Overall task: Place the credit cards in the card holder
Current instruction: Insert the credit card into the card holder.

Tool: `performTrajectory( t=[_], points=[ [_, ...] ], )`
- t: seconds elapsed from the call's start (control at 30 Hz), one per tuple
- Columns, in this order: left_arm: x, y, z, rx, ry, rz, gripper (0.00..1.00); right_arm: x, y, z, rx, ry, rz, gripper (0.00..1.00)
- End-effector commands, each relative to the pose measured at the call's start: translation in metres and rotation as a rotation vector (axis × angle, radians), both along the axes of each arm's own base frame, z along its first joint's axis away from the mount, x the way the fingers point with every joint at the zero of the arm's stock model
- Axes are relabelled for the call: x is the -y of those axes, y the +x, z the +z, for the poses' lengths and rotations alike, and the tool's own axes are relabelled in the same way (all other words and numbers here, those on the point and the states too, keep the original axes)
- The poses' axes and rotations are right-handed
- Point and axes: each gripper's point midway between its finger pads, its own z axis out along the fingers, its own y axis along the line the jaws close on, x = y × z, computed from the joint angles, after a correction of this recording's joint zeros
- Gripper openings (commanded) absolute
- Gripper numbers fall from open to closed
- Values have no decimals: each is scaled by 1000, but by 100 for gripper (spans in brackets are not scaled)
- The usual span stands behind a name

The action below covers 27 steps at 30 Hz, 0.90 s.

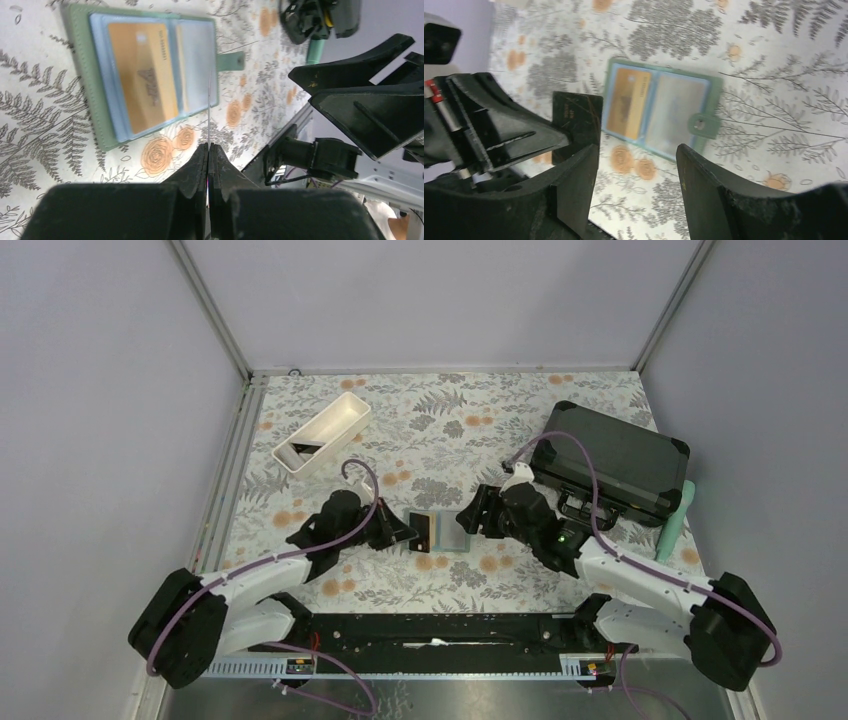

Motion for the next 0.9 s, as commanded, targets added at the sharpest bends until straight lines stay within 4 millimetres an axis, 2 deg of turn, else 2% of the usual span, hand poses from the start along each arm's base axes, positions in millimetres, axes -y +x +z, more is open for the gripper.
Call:
performTrajectory(
  t=[0.0, 0.1, 0.37, 0.6, 0.87],
  points=[
    [11, 18, 4, 16, 15, 57, 0, 16, 11, -28, -22, -139, -65, 65],
    [16, 22, -7, 0, 57, 60, 0, 13, 10, -41, -55, -162, -52, 62],
    [20, 35, -21, 24, 91, 84, 0, 9, 7, -58, -79, -158, -33, 60],
    [29, 39, -24, 48, 68, 54, 0, 11, 9, -73, -97, -205, -39, 58],
    [28, 41, -31, 54, 93, 53, 0, 12, 20, -86, -82, -287, -33, 60]
  ],
)
